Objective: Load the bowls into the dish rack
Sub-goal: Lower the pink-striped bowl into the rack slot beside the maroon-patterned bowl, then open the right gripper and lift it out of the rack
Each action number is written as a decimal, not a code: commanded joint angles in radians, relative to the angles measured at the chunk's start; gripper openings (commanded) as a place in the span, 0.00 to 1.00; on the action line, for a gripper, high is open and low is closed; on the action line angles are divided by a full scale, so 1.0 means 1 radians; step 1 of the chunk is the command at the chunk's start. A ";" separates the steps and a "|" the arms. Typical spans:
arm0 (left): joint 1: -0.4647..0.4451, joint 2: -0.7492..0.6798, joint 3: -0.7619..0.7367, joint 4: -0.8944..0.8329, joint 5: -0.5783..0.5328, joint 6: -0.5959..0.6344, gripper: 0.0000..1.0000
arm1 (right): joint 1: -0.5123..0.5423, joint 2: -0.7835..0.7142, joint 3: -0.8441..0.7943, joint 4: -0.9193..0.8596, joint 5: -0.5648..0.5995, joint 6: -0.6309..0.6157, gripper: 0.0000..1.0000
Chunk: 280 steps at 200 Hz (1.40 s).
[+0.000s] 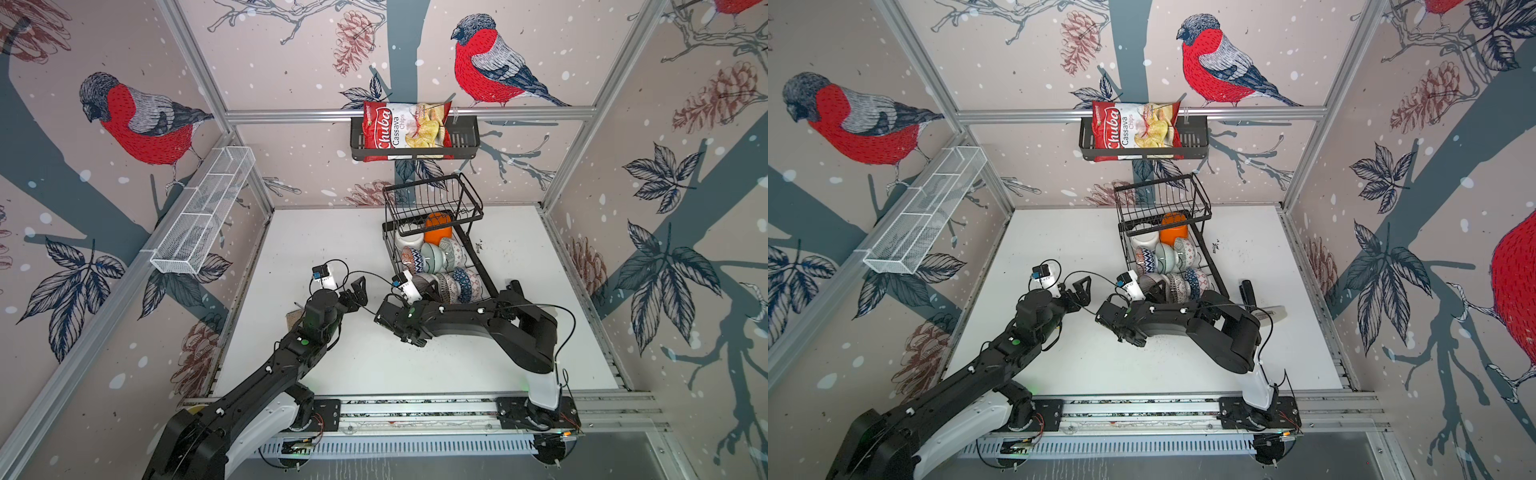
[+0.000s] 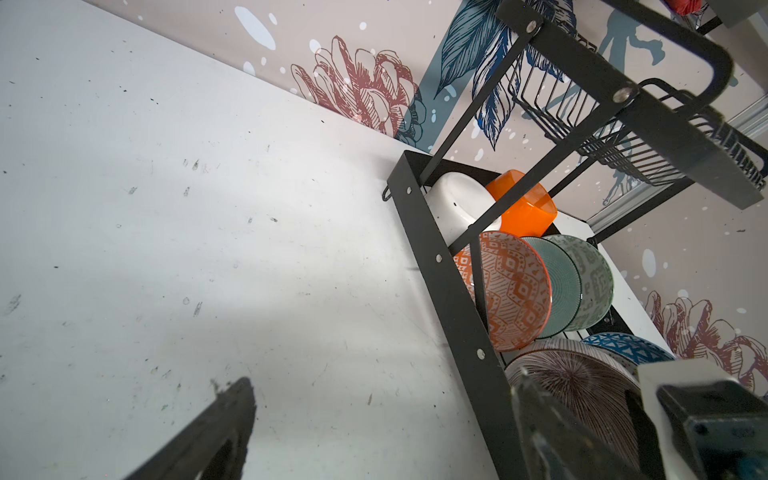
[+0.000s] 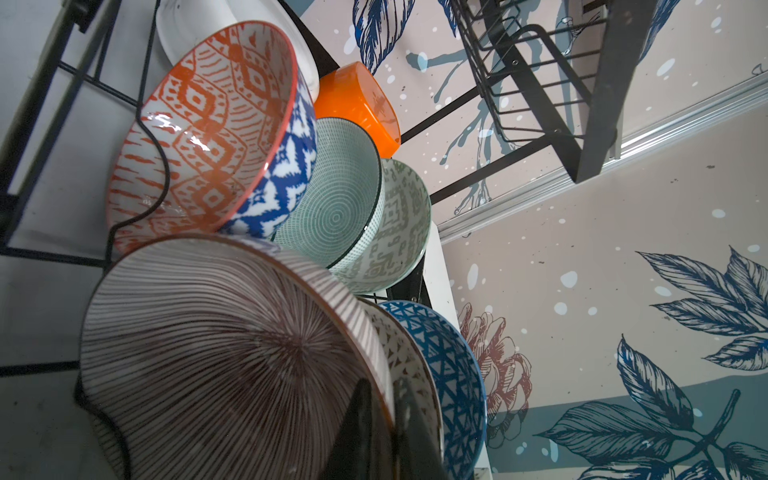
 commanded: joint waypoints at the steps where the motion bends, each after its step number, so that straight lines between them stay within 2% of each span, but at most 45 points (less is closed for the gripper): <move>1: 0.003 -0.003 -0.004 0.039 -0.001 0.004 0.96 | 0.006 0.009 0.008 -0.008 -0.127 0.019 0.16; 119: 0.004 -0.029 -0.022 0.040 0.006 -0.004 0.96 | 0.044 -0.004 0.025 -0.021 -0.140 0.028 0.23; 178: 0.007 -0.058 -0.027 0.026 -0.002 -0.009 0.96 | 0.044 -0.016 0.039 -0.047 -0.129 0.045 0.37; 280: 0.006 -0.068 0.003 -0.028 -0.026 -0.021 0.96 | 0.051 -0.111 0.041 -0.038 -0.161 0.055 0.55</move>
